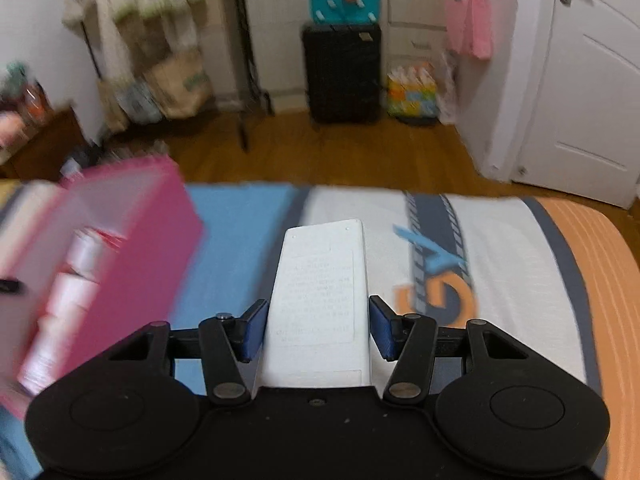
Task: Organize rigid objects
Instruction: 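Lower the white power bank into the pink box and release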
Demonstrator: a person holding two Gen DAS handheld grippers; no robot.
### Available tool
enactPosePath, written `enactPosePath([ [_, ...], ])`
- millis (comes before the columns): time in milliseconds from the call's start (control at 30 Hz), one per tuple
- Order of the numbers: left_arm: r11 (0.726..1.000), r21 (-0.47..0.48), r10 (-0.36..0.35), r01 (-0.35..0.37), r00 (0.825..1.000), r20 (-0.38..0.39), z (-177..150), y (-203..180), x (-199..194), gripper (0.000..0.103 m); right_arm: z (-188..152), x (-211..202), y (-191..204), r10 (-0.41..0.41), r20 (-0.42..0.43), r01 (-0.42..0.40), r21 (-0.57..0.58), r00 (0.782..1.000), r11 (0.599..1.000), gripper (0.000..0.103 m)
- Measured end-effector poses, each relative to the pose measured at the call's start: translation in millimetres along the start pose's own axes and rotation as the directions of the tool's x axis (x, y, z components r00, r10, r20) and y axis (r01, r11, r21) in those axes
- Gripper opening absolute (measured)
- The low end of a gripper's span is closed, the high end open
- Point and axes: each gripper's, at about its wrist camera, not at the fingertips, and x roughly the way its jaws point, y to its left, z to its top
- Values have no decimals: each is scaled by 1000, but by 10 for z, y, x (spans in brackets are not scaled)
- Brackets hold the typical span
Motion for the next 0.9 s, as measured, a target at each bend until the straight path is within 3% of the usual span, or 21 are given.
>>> enactPosePath([
  [167, 1000, -2, -4, 4, 1000, 5, -5, 9, -5, 4, 108, -373, 567, 179, 53, -176, -44, 982, 983, 59],
  [333, 1000, -18, -15, 15, 1000, 4, -4, 34, -17, 4, 143, -409, 1324, 340, -11, -337, -171, 940, 926, 59],
  [433, 999, -31, -28, 28, 1000, 2, 1, 72, -9, 4, 164, -289, 1689, 390, -76, -397, -215, 918, 892, 59],
  [567, 998, -49, -45, 45, 999, -1, 8, 105, 3, 5, 125, 13, 2021, 373, -154, -399, -197, 915, 896, 59],
  [767, 995, -69, -74, 74, 997, 3, -4, 176, 7, 5, -36, 546, 2151, 347, -212, -365, -50, 913, 930, 59],
  [900, 991, -89, -97, 97, 995, 1, 7, 221, 29, 6, -204, 788, 2216, 397, -272, -388, 88, 877, 917, 60],
])
